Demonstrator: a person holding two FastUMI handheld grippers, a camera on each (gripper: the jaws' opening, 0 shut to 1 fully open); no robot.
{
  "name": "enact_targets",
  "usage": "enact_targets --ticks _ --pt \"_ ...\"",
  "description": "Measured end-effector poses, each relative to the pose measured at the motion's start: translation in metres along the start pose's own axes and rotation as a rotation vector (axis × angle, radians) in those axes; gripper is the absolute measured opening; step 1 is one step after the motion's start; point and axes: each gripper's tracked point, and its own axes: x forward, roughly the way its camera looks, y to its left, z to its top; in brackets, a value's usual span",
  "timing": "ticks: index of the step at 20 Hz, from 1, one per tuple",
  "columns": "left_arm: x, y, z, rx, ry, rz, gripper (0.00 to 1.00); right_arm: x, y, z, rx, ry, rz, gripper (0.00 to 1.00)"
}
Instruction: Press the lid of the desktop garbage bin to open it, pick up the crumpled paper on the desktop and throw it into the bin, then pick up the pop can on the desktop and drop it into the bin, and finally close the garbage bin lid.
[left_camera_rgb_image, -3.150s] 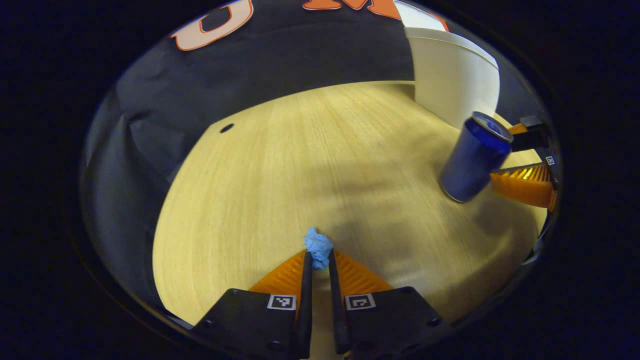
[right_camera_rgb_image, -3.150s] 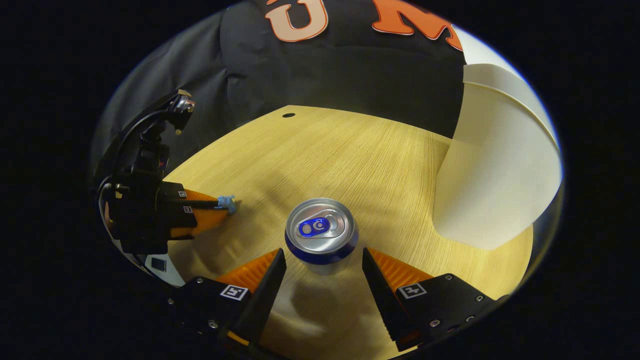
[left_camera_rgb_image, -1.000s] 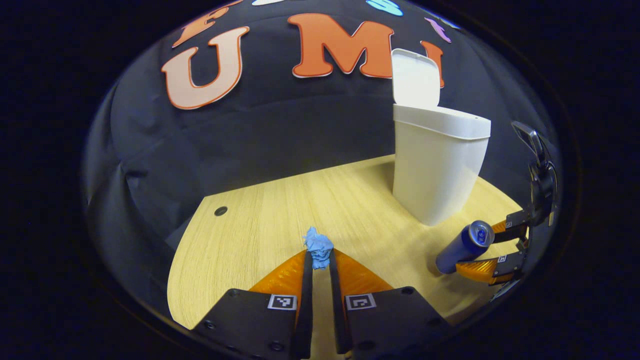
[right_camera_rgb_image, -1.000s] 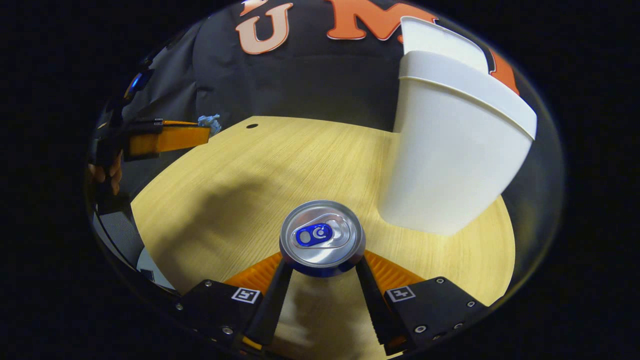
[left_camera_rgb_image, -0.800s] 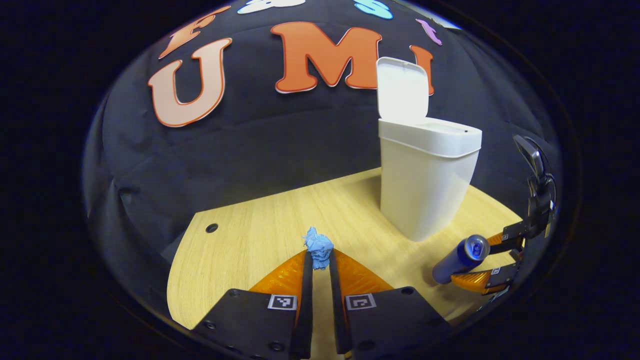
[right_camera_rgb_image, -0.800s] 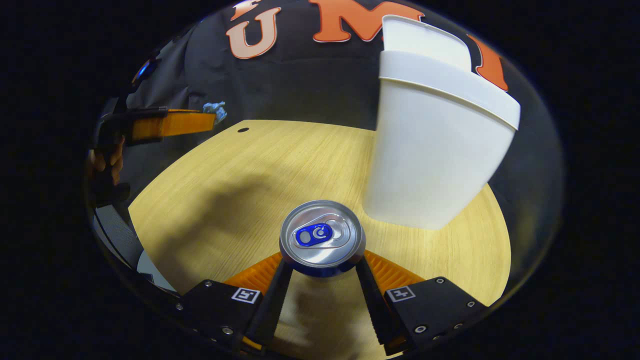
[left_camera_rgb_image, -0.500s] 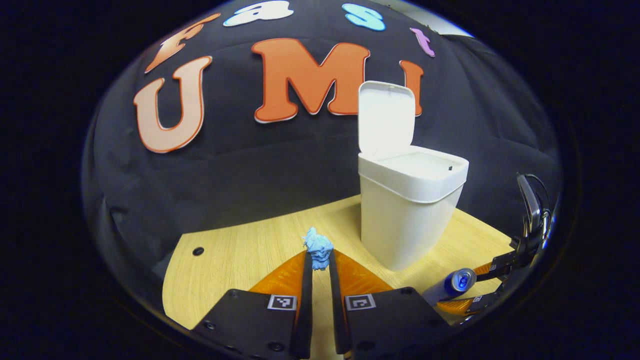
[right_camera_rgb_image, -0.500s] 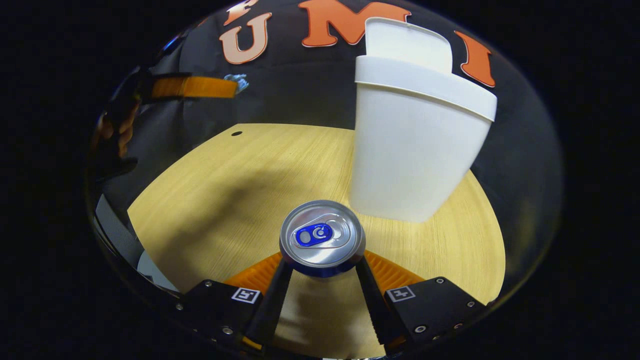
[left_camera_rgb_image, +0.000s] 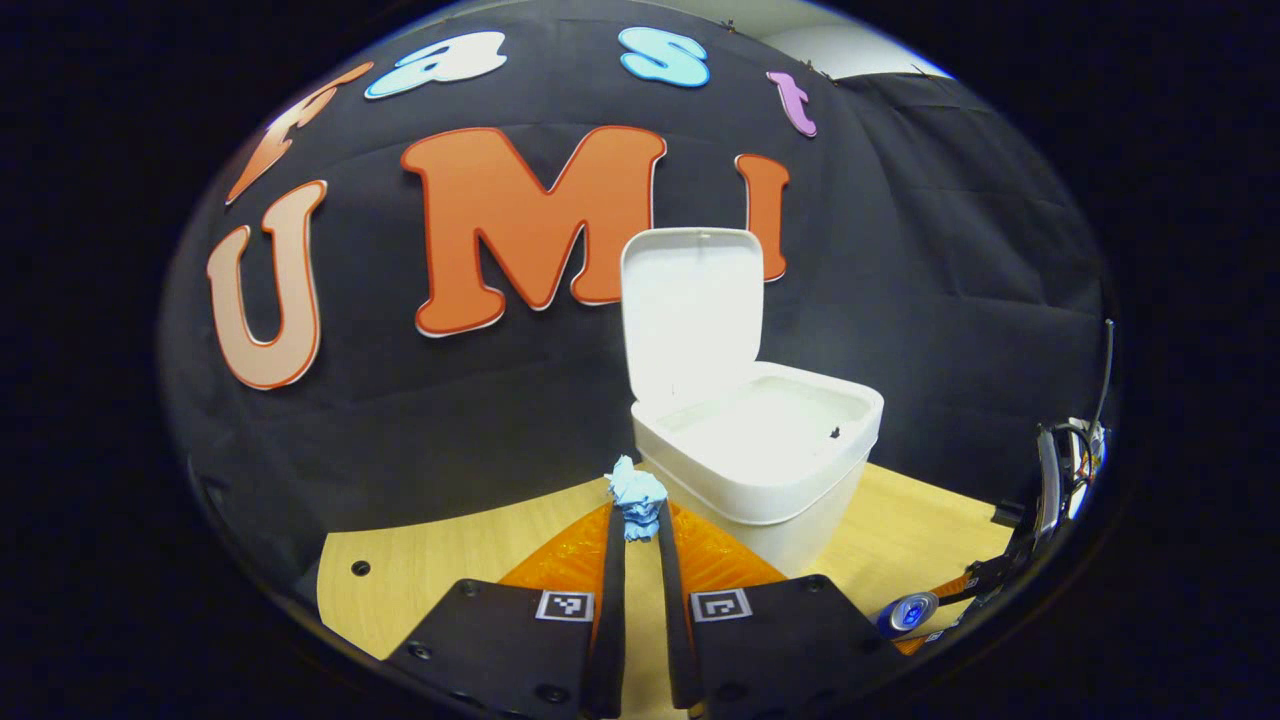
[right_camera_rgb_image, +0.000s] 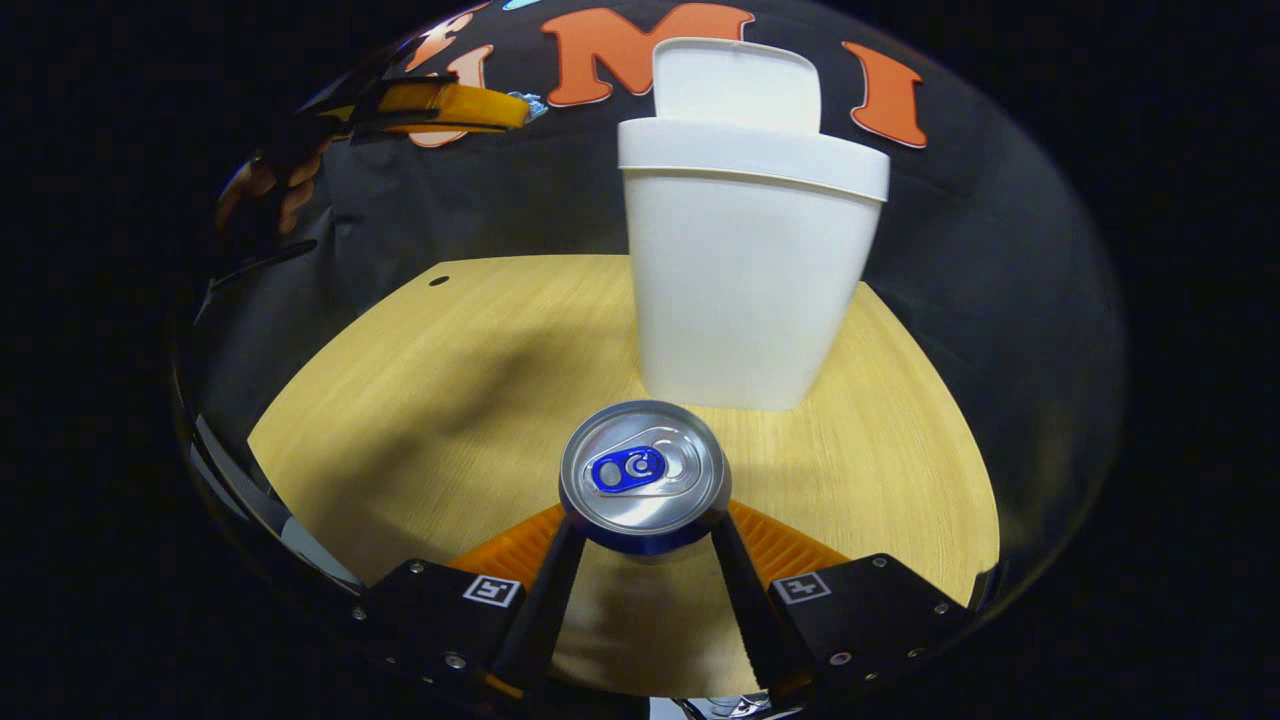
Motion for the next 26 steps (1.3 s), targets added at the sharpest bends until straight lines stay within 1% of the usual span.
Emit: enact_targets --ticks 4,5,6,14,16,17,18,20,22,25,26 --pt "0.022 -0.022 0.026 0.025 -0.037 -0.042 0.22 0.000 -0.001 -0.003 0.039 0.006 -0.048 0.76" --pt "0.026 -0.026 0.032 0.027 -0.045 -0.049 0.20 0.001 0.000 -0.005 0.047 0.005 -0.062 0.77" --pt "0.031 -0.029 0.038 0.026 -0.053 -0.056 0.22 0.003 0.001 -0.005 0.058 0.004 -0.073 0.77" --pt "0.069 -0.046 0.059 0.005 -0.068 -0.078 0.21 0.001 -0.001 -0.004 0.138 0.002 -0.175 0.77" --pt "0.076 -0.050 0.060 -0.014 -0.066 -0.085 0.21 0.002 -0.005 -0.002 0.152 0.003 -0.189 0.77" --pt "0.080 -0.053 0.061 -0.018 -0.065 -0.086 0.19 0.003 -0.007 -0.002 0.158 0.004 -0.195 0.76" --pt "0.083 -0.055 0.061 -0.020 -0.062 -0.088 0.21 0.003 -0.008 0.000 0.163 0.003 -0.198 0.76" --pt "0.089 -0.059 0.061 -0.026 -0.058 -0.095 0.20 0.003 -0.008 0.001 0.171 0.002 -0.205 0.77" --pt "0.094 -0.064 0.058 -0.029 -0.045 -0.100 0.24 0.003 -0.008 0.003 0.182 0.005 -0.209 0.76" --pt "0.098 -0.068 0.057 -0.027 -0.037 -0.106 0.24 0.003 -0.010 0.006 0.200 0.002 -0.216 0.77" --pt "0.100 -0.071 0.056 -0.027 -0.031 -0.113 0.27 0.002 -0.012 0.004 0.207 -0.002 -0.221 0.77"
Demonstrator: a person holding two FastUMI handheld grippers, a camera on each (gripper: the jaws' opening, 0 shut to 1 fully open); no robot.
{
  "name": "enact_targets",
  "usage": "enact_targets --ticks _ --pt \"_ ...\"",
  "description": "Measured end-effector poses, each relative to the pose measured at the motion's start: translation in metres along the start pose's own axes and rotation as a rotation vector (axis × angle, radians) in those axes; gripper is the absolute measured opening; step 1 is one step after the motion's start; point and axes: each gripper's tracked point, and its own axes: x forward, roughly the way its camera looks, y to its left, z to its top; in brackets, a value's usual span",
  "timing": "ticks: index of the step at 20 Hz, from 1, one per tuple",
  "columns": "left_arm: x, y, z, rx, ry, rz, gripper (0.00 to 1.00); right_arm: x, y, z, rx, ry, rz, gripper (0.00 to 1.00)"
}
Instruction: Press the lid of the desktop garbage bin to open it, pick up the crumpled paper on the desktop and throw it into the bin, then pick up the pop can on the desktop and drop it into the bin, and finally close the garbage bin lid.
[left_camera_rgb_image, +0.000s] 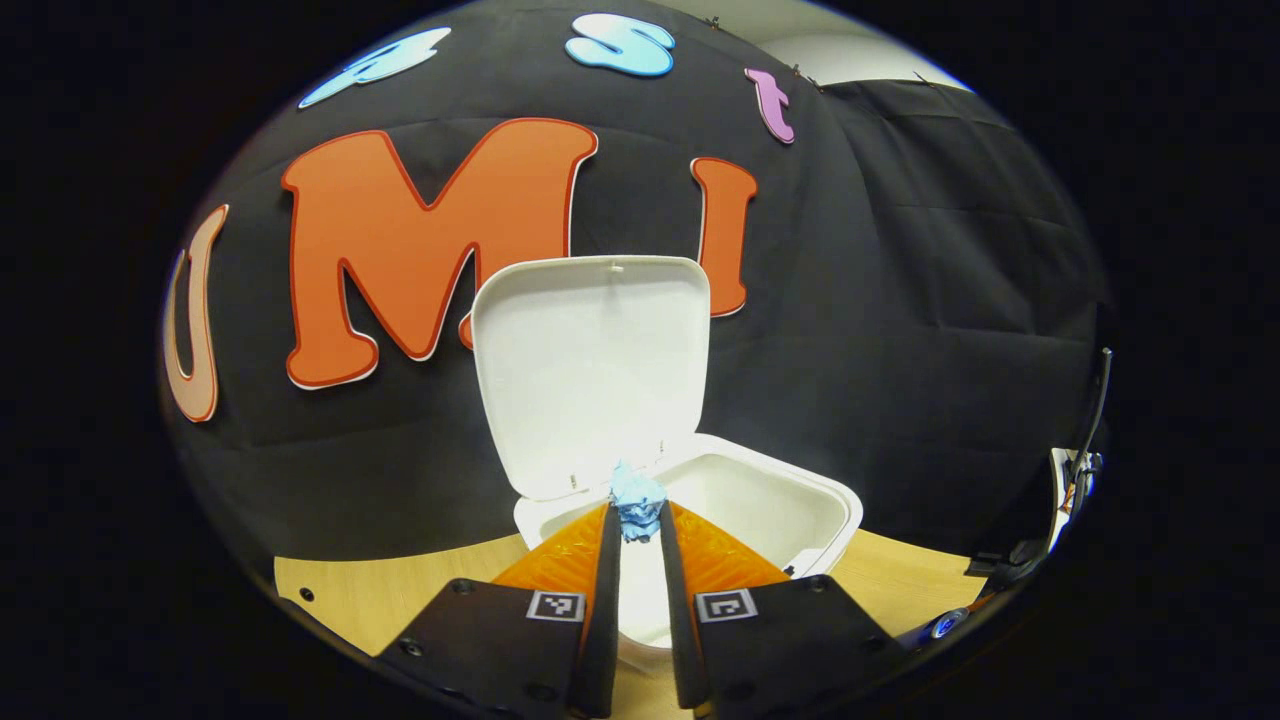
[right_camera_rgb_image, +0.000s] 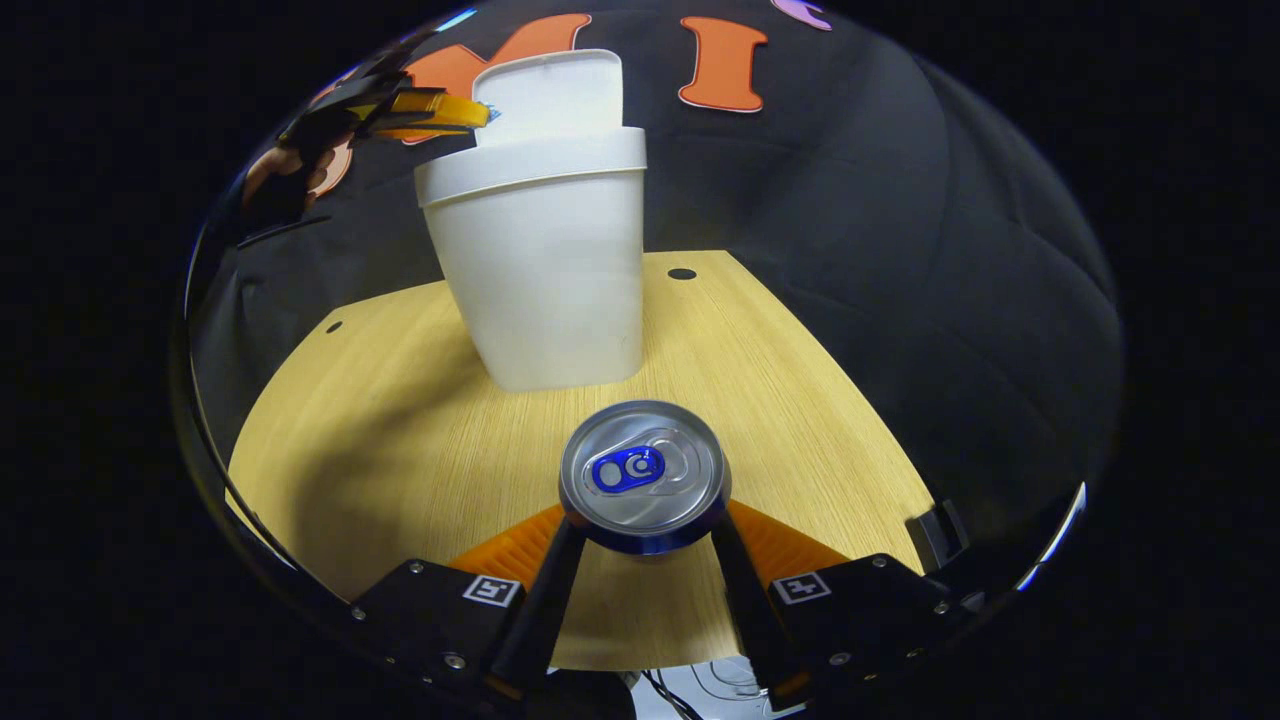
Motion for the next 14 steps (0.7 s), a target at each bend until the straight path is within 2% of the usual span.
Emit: enact_targets --ticks 3,7,8,9,10,11,13,14 --pt "0.002 -0.002 0.000 -0.005 0.005 0.001 0.29 0.001 -0.006 0.001 0.000 -0.001 -0.006 0.77" --pt "0.003 -0.001 -0.003 -0.008 0.015 0.001 0.38 0.000 -0.012 0.007 0.002 -0.009 -0.016 0.77" --pt "0.002 -0.002 -0.003 -0.011 0.018 -0.004 0.54 0.001 -0.012 0.009 0.003 -0.009 -0.015 0.77" --pt "0.001 -0.004 -0.004 -0.016 0.021 -0.011 0.55 0.000 -0.013 0.009 0.002 -0.009 -0.018 0.77" --pt "0.000 -0.004 -0.004 -0.022 0.019 -0.014 0.64 -0.001 -0.014 0.009 -0.001 -0.008 -0.015 0.77" --pt "-0.002 -0.005 -0.003 -0.027 0.014 -0.016 0.64 -0.001 -0.015 0.011 -0.003 -0.010 -0.017 0.76" --pt "-0.007 -0.002 -0.001 -0.030 0.006 -0.012 0.72 -0.001 -0.017 0.014 -0.006 -0.014 -0.016 0.77" --pt "-0.010 -0.003 0.000 -0.033 0.001 -0.018 0.82 -0.001 -0.018 0.016 -0.007 -0.017 -0.016 0.77"
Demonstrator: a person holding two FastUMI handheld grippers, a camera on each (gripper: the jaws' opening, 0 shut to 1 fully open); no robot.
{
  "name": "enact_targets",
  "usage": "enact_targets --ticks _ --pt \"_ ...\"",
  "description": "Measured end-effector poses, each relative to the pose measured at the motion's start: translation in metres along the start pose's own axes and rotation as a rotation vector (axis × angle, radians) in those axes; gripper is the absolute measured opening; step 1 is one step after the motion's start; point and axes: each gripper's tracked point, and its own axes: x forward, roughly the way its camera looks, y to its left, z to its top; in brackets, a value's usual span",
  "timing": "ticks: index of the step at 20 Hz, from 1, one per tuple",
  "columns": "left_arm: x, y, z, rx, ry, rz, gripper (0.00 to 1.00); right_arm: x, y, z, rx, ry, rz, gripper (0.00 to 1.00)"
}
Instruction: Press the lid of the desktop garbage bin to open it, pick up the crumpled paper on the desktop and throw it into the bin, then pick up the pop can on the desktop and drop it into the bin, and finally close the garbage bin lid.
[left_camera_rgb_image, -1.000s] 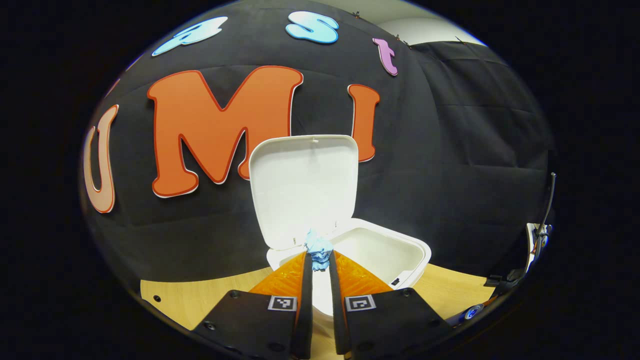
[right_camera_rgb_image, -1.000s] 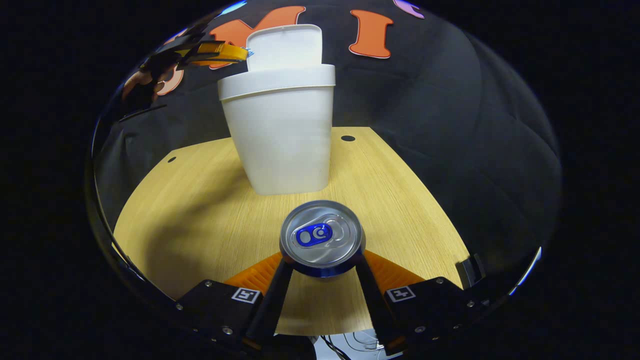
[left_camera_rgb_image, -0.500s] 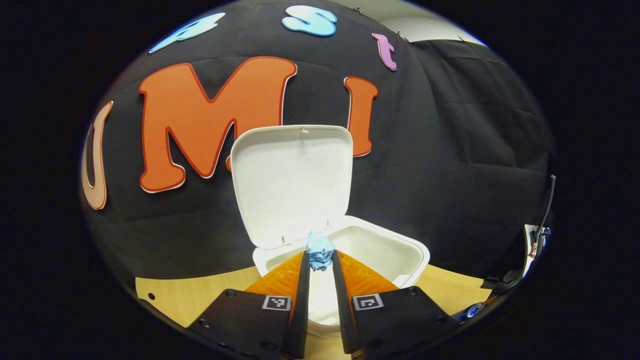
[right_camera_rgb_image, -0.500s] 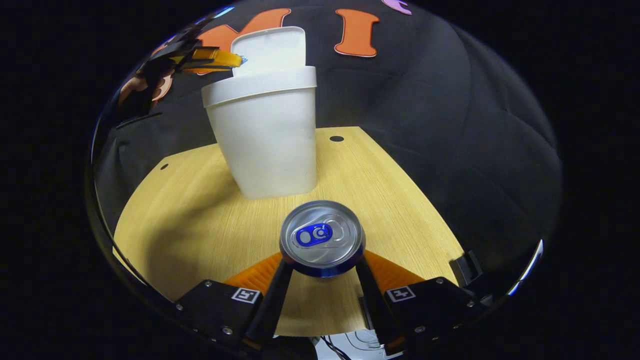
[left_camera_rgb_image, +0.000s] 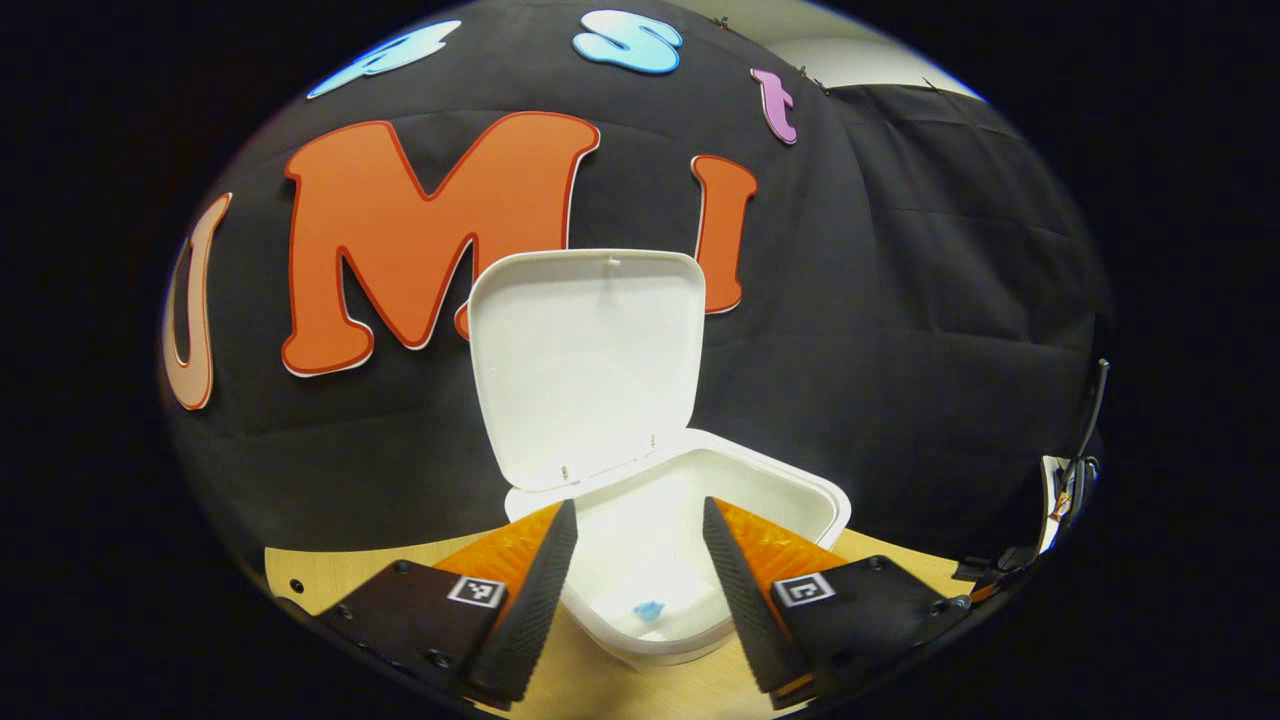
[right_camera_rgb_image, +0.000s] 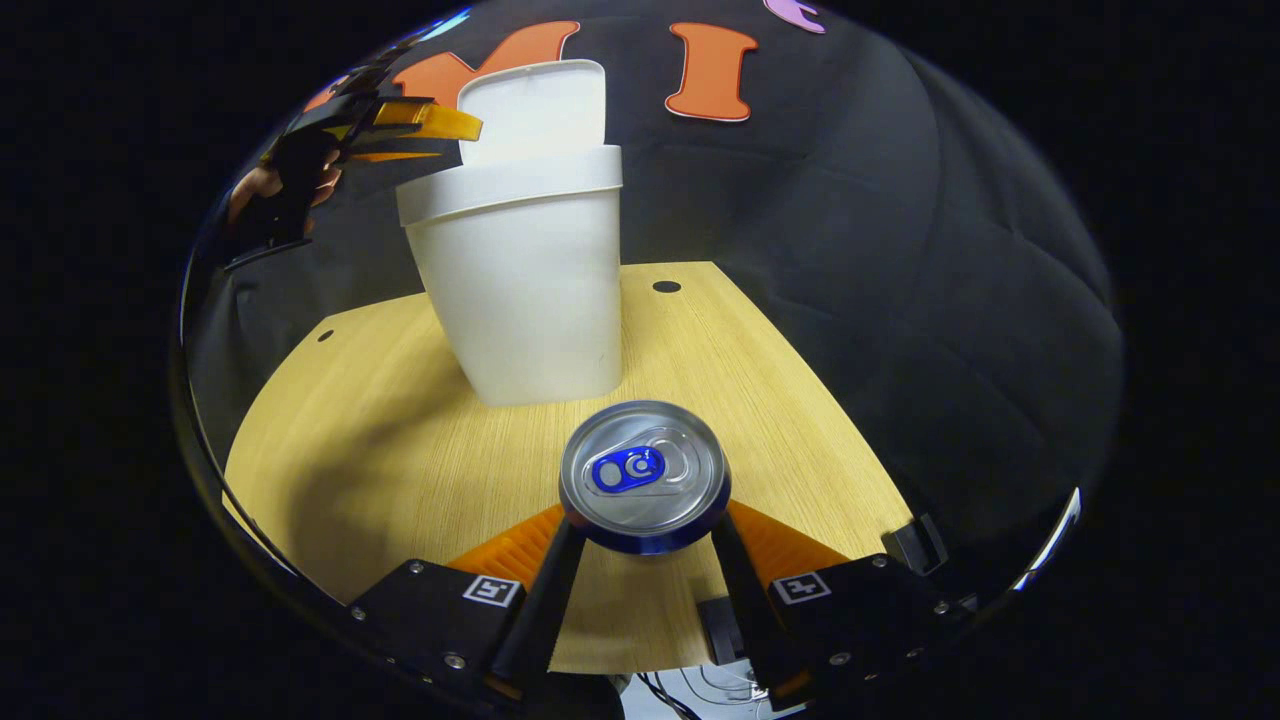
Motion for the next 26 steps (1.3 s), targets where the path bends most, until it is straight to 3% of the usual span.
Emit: enact_targets --ticks 4,16,26 --pt "-0.015 0.008 -0.001 -0.009 -0.019 0.014 0.99 -0.002 -0.001 0.008 -0.027 -0.010 0.007 0.77" --pt "-0.076 0.064 -0.019 -0.014 -0.068 0.146 0.99 0.004 0.003 0.094 -0.098 -0.129 0.021 0.76" --pt "-0.135 0.119 -0.062 -0.039 -0.009 0.271 0.99 0.004 0.008 0.143 -0.133 -0.175 0.022 0.77"
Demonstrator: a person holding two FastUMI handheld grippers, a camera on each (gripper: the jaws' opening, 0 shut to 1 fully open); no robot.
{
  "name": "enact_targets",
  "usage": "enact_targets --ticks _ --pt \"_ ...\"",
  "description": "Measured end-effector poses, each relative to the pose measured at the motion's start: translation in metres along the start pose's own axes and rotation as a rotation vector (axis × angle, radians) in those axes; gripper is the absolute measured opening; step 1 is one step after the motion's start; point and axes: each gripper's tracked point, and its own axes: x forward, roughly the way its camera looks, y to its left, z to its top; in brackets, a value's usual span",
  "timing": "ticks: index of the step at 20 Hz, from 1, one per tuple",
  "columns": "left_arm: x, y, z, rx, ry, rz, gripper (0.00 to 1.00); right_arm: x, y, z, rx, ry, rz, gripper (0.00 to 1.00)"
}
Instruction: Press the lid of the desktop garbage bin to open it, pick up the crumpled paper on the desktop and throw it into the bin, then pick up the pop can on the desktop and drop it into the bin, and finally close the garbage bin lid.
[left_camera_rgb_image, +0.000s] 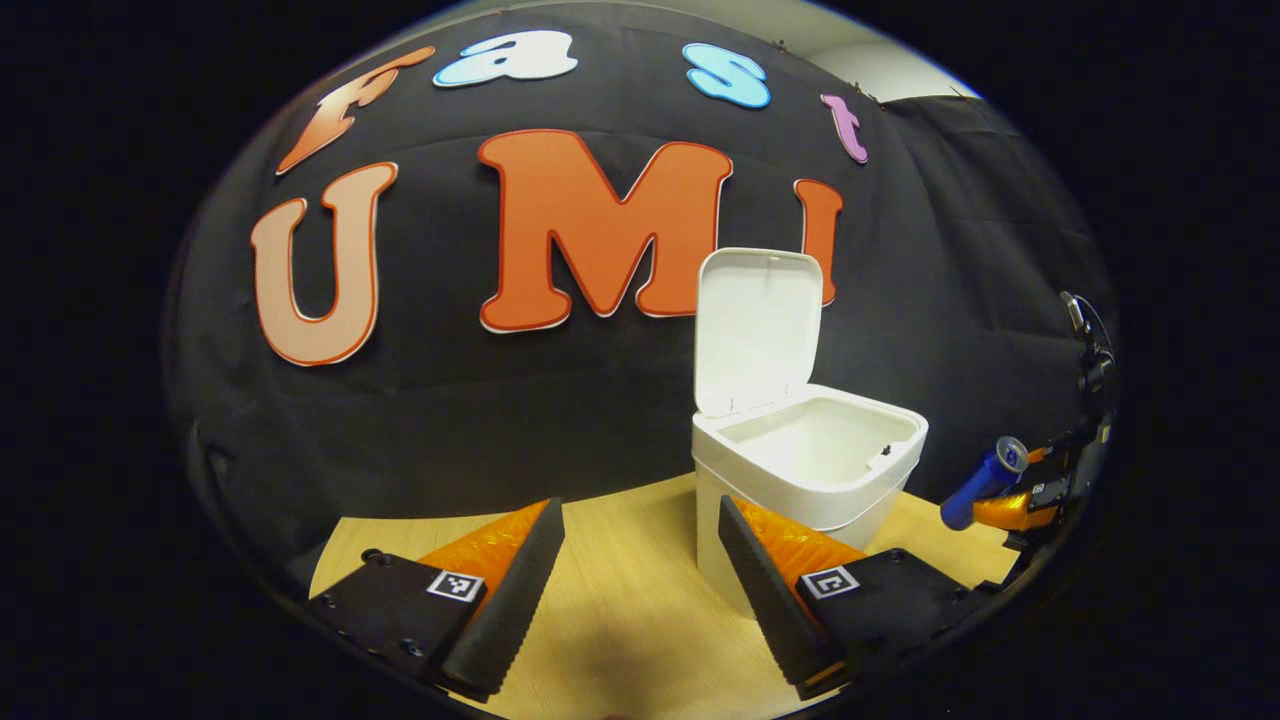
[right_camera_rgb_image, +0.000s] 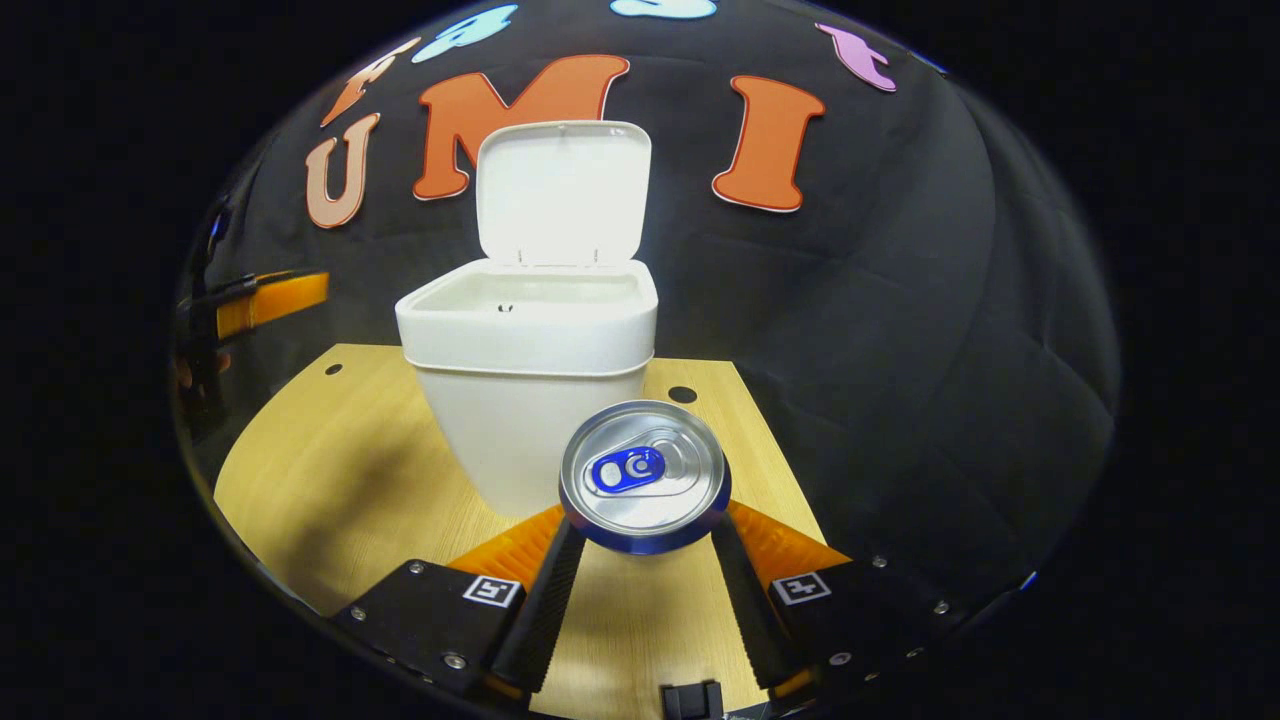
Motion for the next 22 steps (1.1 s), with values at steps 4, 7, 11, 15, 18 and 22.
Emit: enact_targets --ticks 4,7,11,15,18,22 --pt "-0.017 0.027 -0.012 0.022 0.015 0.060 0.99 0.010 0.001 0.041 0.021 -0.040 0.002 0.77" --pt "-0.029 0.044 -0.019 0.018 0.017 0.096 0.99 0.005 -0.006 0.068 0.027 -0.074 -0.005 0.76" --pt "-0.044 0.064 -0.034 -0.001 0.030 0.144 0.99 0.003 -0.007 0.101 0.009 -0.120 -0.007 0.76" --pt "-0.061 0.084 -0.047 -0.020 0.046 0.199 0.99 -0.002 0.000 0.126 0.001 -0.152 0.019 0.76" --pt "-0.071 0.097 -0.065 -0.024 0.090 0.235 1.00 0.002 0.006 0.143 -0.027 -0.167 0.023 0.76" --pt "-0.086 0.107 -0.078 -0.017 0.107 0.275 0.99 0.008 0.017 0.161 -0.030 -0.190 0.054 0.76"
